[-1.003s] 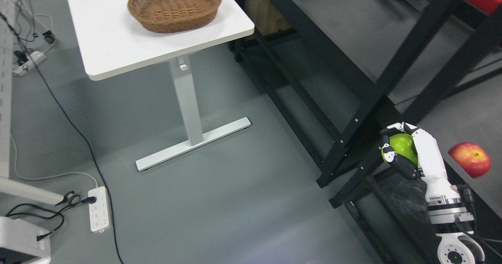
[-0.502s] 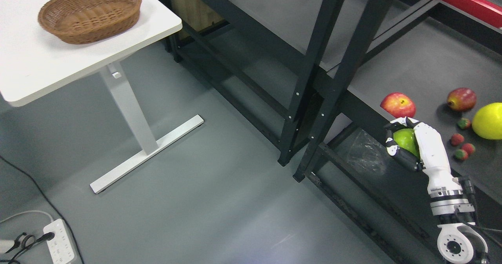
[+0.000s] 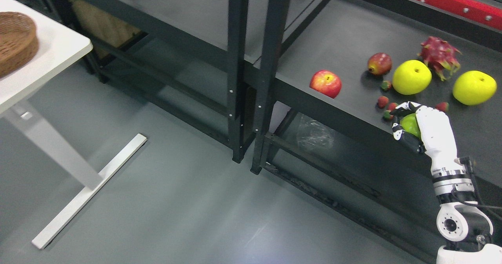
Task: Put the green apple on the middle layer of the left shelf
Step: 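Carry the green apple in the right hand while turning to the shelf, then move the right hand over the shelf and lower the green apple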
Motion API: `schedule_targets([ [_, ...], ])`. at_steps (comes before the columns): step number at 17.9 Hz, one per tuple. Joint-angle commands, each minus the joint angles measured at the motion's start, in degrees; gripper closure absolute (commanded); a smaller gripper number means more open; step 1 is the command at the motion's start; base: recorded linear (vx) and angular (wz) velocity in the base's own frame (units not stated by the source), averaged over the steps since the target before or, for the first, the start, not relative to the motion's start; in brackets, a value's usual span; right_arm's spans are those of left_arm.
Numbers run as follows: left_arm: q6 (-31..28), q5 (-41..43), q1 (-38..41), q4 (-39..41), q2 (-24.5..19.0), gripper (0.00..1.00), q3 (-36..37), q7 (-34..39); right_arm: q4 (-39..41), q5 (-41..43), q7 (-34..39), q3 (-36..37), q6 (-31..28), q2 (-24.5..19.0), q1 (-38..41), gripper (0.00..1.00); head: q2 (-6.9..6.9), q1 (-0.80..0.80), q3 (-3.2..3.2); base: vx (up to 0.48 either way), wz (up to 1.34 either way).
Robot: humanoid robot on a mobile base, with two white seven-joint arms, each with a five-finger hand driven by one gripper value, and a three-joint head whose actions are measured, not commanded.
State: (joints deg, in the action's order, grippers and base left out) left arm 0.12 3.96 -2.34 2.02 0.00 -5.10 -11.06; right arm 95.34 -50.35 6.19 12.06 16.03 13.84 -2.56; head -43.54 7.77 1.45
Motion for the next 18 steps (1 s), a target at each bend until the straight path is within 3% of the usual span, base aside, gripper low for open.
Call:
schedule_targets([
  [1, 0.0, 0.0, 0.0, 0.0, -1.0, 0.00, 0.0, 0.0, -4.2, -6.0, -0.2, -1.7, -1.3, 0.0, -4.5, 1.00, 0.00, 0.00, 0.00, 0.101, -0.69],
  [10, 0.0, 0.0, 0.1, 0.0, -1.0, 0.00, 0.0, 0.0, -5.0, -6.7, -0.2, -2.3, -1.3, 0.0, -4.9, 1.00, 0.02, 0.00, 0.00, 0.120, -0.59],
  [18, 0.1, 0.0, 0.1, 0.0, -1.0, 0.00, 0.0, 0.0, -5.1, -6.7, -0.2, -2.5, -1.3, -0.1, -4.8, 1.00, 0.03, 0.00, 0.00, 0.085, -0.23],
])
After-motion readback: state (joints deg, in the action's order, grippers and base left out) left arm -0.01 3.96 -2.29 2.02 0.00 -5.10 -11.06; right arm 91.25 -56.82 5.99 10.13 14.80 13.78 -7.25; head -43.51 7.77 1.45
